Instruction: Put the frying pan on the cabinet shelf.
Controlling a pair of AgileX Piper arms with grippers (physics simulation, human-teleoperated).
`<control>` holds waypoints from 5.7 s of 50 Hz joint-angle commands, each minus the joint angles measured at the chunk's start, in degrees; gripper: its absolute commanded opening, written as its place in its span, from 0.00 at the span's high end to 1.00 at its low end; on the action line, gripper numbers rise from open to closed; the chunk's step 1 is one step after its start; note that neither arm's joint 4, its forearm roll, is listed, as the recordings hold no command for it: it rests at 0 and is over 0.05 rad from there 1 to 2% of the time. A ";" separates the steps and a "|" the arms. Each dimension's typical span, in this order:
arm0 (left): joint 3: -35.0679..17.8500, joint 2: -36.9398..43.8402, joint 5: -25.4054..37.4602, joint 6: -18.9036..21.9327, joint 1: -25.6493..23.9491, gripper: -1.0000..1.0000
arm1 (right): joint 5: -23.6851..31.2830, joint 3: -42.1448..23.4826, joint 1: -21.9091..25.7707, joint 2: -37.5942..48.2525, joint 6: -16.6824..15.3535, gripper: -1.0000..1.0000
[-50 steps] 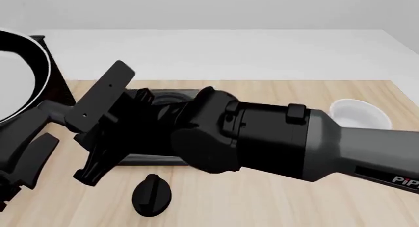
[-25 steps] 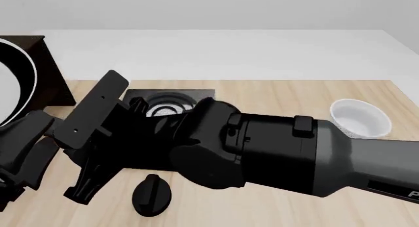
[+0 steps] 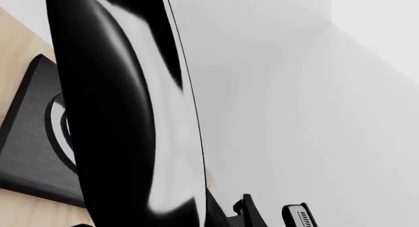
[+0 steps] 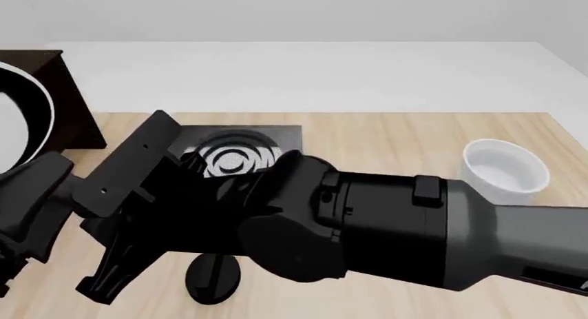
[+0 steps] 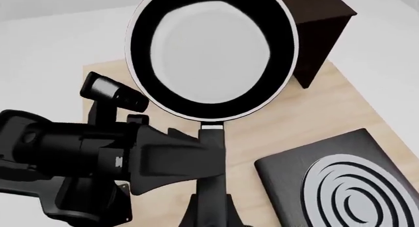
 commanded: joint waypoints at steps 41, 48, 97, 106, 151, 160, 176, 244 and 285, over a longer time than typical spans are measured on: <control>-0.47 -0.72 0.78 0.06 0.48 1.00 | -2.74 2.90 -0.25 -6.29 -2.02 0.00; -0.86 -0.78 1.04 0.12 0.45 1.00 | -1.92 4.67 -1.71 -9.61 -1.05 0.00; -1.35 1.29 0.61 2.71 0.48 1.00 | -6.03 55.66 -44.26 -67.94 1.35 0.00; -1.47 1.43 0.51 2.74 0.81 1.00 | 3.56 56.26 -56.65 -87.56 11.28 0.00; -14.53 28.90 -16.53 0.20 10.59 1.00 | 1.31 59.20 -57.09 -84.58 8.05 0.00; -19.50 32.51 -15.84 -0.69 14.62 1.00 | 0.74 59.63 -56.98 -83.94 7.90 0.00; -20.17 34.37 -18.60 -6.56 20.65 1.00 | 1.34 59.39 -56.73 -84.19 6.56 0.00; -19.52 53.50 -34.38 -12.57 35.28 1.00 | 1.87 61.18 -58.63 -83.18 2.71 0.00; -16.56 59.19 -39.02 -12.36 37.84 1.00 | 0.55 62.12 -59.60 -80.40 -0.40 0.00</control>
